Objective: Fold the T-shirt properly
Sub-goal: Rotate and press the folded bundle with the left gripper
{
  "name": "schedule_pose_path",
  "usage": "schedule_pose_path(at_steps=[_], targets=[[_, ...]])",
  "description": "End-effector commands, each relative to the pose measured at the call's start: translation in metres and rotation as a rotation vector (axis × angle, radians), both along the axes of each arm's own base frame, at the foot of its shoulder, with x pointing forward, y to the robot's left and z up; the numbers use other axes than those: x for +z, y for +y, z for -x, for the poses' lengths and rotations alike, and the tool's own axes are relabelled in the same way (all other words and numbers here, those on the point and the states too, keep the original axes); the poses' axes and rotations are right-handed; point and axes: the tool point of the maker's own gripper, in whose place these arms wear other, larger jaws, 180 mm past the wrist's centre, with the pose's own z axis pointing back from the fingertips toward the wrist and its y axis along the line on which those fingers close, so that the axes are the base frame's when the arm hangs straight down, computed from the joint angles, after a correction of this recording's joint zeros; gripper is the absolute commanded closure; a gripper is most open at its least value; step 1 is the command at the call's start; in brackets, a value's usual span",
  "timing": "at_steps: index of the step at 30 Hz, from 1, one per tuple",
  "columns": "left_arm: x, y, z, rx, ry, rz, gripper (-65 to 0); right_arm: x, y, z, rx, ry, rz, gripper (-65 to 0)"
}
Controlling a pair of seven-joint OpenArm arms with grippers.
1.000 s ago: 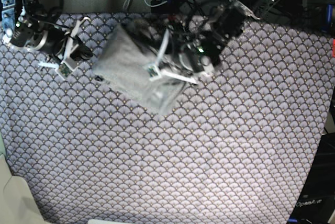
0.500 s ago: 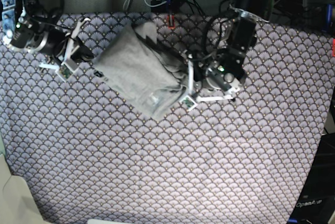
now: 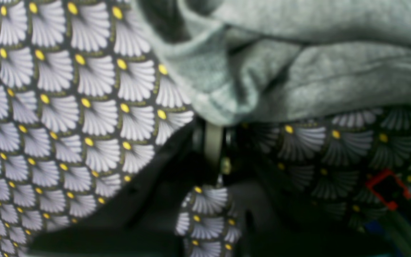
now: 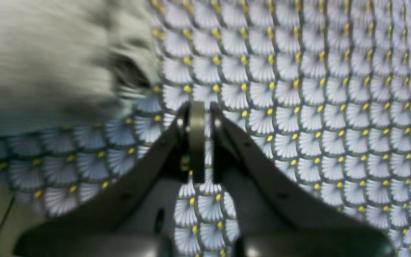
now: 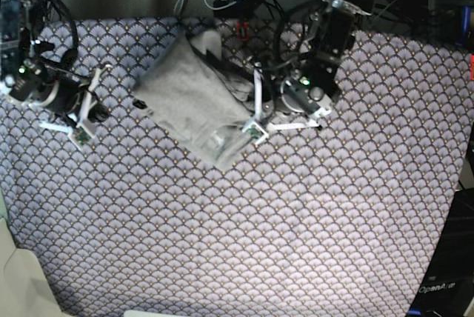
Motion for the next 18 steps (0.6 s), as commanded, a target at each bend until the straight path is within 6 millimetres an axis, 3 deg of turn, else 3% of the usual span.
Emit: schedule_pose_path(at_steps=[1, 5, 9, 12, 18], targets=[[0.006, -0.006, -0.007, -0.001, -0.021, 0.024, 0.0, 0.007, -0.006, -0.011, -0.004, -0.038, 0.022, -0.3], [0.001, -0.011, -0.005, 0.002, -0.006, 0.037, 0.0, -0.011, -0.012, -0.015, -0.046, -0.019, 0.102, -0.3], [-0.003, -0.013, -0.007, 0.010, 0.007, 0.039, 0.0, -0.021, -0.001, -0.010, -0.062, -0.012, 0.138, -0.3], [0.005, -0.021, -0.019, 0.011, -0.015, 0.057, 0.0, -0.029, 0.011, 0.006, -0.060, 0.005, 0.153, -0.3], [0.009, -0.035, -0.028, 0.009, -0.039, 0.105, 0.0, -0.023, 0.042, 0.035, -0.032, -0.019, 0.095, -0.3]])
